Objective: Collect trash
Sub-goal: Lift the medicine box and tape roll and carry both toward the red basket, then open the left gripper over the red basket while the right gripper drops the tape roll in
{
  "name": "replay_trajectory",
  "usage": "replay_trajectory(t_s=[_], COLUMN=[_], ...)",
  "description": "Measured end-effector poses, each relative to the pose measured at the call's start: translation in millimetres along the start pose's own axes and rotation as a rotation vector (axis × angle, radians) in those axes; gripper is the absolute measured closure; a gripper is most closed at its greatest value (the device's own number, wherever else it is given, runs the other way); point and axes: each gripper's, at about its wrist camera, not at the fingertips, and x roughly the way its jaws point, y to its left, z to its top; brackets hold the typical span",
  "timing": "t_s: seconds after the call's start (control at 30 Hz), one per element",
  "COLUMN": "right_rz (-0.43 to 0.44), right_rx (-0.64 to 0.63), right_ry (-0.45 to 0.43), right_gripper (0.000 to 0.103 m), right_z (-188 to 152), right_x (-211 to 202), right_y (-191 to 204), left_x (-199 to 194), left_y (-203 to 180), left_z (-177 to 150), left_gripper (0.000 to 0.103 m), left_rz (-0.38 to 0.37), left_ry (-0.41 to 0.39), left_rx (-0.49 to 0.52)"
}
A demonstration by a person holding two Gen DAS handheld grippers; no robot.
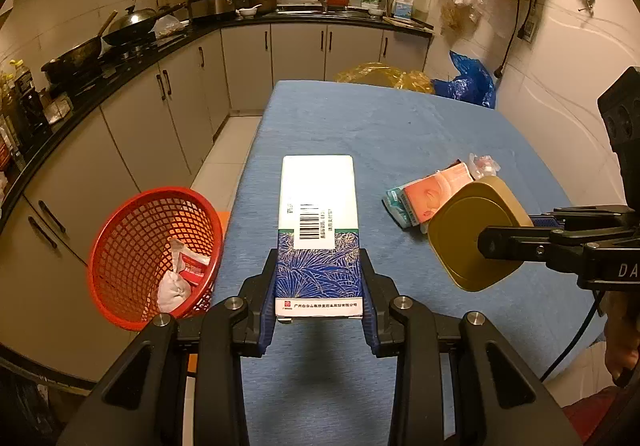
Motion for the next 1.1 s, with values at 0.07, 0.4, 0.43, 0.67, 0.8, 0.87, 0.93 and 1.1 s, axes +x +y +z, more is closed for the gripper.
replay_trajectory(t_s=[0.07,0.4,0.43,0.67,0.8,0.87,0.93,1.1], right_rz=[0.001,0.031,0.036,0.089,0.117,0.132,0.148,0.179], right_rx=[-0.007,-0.029,-0.033,-0.084,-0.103,-0.116,-0.130,-0.164], right_ry=[0.003,0.030,0.034,0.062,0.078,0.086,0.093,0.105], right_gripper=[0.071,0.071,0.071,0.071,0.071,0.071,0.071,0.071], right_z=[1,6,7,13,16,18,19,25], right_x=[1,17,20,39,52,58,64,75], right_y=[3,18,21,45,56,64,71,86], left_x=[-1,-11,-13,-28,-39,-43,-48,-58], left_y=[2,21,24,45,57,62,69,86], left_z=[-1,-7,-9,-19,-25,-27,-31,-39], left_gripper=[0.070,0.070,0.070,0.070,0.070,0.070,0.070,0.070], left_rz=[0.003,0.027,0.033,0.082,0.116,0.133,0.154,0.196], left_ry=[-0.003,-0.005,-0.006,-0.009,-0.012,-0.014,-0.015,-0.019], left_rx=[-0.007,-0.051,-0.056,-0.108,-0.135,-0.148,-0.165,-0.204])
